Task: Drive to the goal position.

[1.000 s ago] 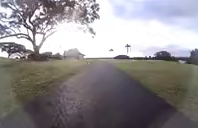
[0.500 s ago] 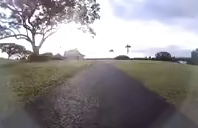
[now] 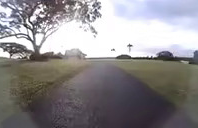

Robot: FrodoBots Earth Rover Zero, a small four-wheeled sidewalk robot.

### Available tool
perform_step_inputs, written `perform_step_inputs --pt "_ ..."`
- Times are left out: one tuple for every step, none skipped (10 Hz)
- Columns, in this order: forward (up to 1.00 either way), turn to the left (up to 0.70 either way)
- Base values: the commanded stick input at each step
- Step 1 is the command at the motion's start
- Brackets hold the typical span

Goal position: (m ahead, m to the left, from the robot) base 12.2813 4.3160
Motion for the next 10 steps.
perform_step_inputs --pt "0.45 0.00" --pt "0.45 0.00" --pt "0.45 0.00" --pt "0.45 0.00" --pt "0.45 0.00" --pt "0.45 0.00" --pt "0.52 0.00" --pt "0.60 0.00" --pt "0.60 0.00" --pt "0.60 0.00"
